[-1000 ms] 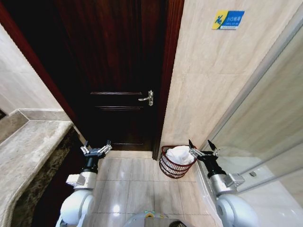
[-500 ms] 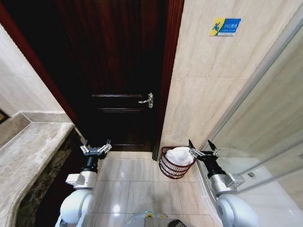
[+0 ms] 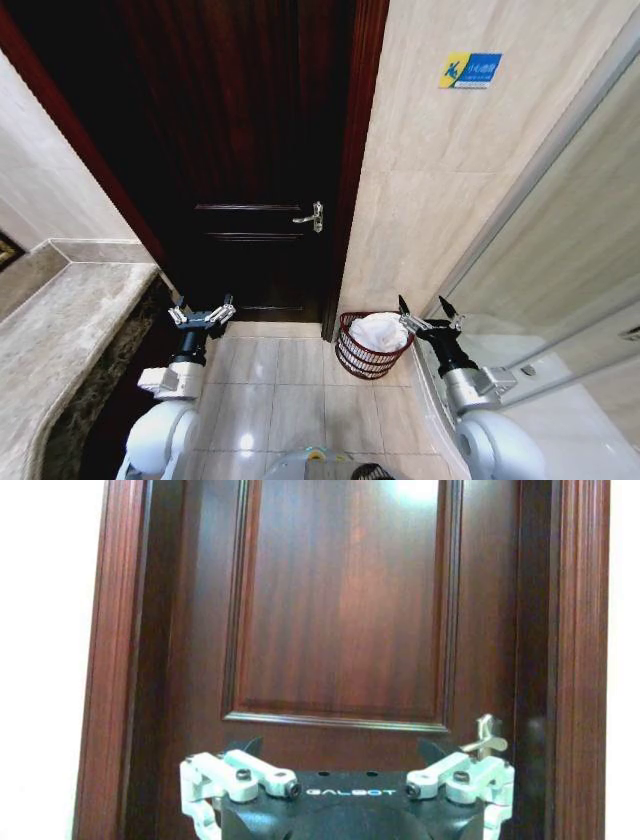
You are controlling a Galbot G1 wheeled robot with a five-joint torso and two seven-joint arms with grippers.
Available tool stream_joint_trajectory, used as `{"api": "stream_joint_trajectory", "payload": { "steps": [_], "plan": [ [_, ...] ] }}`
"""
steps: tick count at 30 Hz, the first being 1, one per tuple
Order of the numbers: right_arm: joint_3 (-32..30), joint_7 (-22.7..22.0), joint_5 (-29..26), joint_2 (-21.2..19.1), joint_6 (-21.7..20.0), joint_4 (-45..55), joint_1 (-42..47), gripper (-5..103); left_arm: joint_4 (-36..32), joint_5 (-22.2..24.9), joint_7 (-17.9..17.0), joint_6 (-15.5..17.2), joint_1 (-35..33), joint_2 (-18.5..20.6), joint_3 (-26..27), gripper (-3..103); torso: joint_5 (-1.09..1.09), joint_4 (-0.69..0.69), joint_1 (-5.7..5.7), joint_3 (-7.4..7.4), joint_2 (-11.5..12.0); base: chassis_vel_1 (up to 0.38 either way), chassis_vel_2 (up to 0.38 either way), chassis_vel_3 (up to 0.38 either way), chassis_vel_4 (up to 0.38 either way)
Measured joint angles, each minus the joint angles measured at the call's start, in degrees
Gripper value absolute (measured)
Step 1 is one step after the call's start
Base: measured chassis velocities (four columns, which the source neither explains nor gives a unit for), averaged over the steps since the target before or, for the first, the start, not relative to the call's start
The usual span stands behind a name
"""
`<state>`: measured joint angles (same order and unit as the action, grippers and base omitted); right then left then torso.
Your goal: Discard the used towel into the hamper.
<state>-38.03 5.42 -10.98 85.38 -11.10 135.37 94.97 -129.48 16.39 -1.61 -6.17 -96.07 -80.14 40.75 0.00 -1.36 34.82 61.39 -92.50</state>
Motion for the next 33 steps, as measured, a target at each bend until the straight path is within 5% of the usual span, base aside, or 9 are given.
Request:
{"api": "stream_joint_trajectory", "payload": {
  "steps": [10, 33],
  "plan": [
    [0.0, 0.0, 0.0, 0.0, 0.0, 0.0, 0.0, 100, 0.02, 0.94, -0.46, -1.28, -0.02, -0.02, -0.23, 100, 0.0, 0.0, 1.81, 2.04, -3.85, 0.0, 0.0, 0.0, 0.0],
    [0.0, 0.0, 0.0, 0.0, 0.0, 0.0, 0.0, 100, 0.34, -1.58, -1.91, -0.55, -0.33, -0.01, -0.46, 100, 0.0, 0.02, 1.47, 1.67, -3.07, 0.0, 0.0, 0.0, 0.0]
  ]
}}
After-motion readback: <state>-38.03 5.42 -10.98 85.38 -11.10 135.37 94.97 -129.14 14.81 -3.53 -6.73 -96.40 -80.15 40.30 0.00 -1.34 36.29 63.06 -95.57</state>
